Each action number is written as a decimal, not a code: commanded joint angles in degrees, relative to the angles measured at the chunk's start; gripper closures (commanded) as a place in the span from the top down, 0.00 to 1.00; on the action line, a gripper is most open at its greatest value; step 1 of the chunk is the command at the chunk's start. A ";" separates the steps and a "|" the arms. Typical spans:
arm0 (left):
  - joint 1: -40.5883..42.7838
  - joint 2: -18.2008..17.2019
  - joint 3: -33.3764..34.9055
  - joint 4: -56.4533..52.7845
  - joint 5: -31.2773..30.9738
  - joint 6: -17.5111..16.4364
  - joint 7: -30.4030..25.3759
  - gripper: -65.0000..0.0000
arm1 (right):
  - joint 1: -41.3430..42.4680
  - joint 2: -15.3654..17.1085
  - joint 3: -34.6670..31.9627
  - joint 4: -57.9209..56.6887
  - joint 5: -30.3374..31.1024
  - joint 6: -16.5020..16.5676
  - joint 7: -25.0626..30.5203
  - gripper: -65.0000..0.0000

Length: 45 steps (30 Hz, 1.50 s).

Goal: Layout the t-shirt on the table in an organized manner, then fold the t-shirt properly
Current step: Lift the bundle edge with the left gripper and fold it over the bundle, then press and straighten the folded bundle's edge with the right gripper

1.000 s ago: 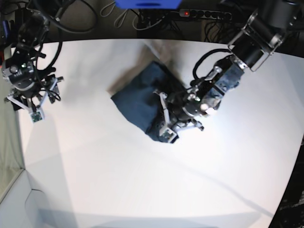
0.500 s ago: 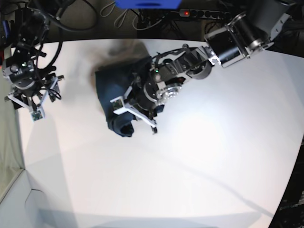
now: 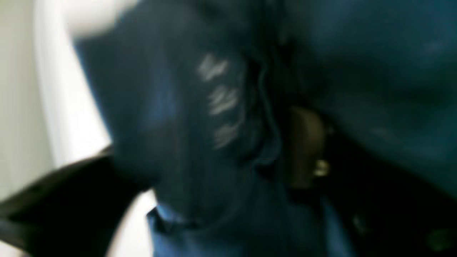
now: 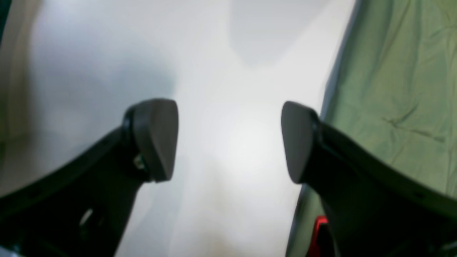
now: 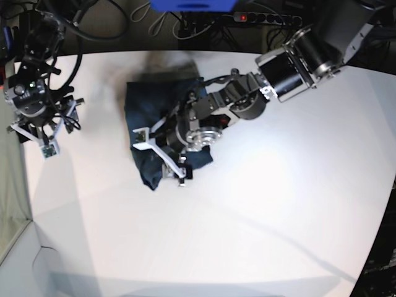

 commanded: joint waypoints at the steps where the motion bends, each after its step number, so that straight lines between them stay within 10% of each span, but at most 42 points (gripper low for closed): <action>1: -1.26 0.35 -0.50 1.30 0.18 -0.03 -0.23 0.89 | 0.76 0.55 0.13 0.82 0.14 -0.23 0.86 0.70; 16: -0.55 -1.41 -14.57 12.02 0.53 -0.11 0.39 1.00 | 3.04 0.19 0.31 1.44 0.41 -0.23 0.86 0.70; 28: 18.26 -7.65 -46.48 20.29 0.35 -0.11 0.39 1.00 | 8.93 -14.21 -5.32 5.75 0.41 -0.23 0.33 0.69; 33: 25.73 -9.94 -55.01 22.31 0.18 -0.11 0.39 1.00 | 3.92 -14.21 -15.34 2.76 3.40 -0.23 0.86 0.51; 45: 31.97 -9.94 -66.70 24.51 0.53 -0.20 0.39 1.00 | -4.52 -14.21 -15.52 -10.60 6.39 -0.23 9.21 0.00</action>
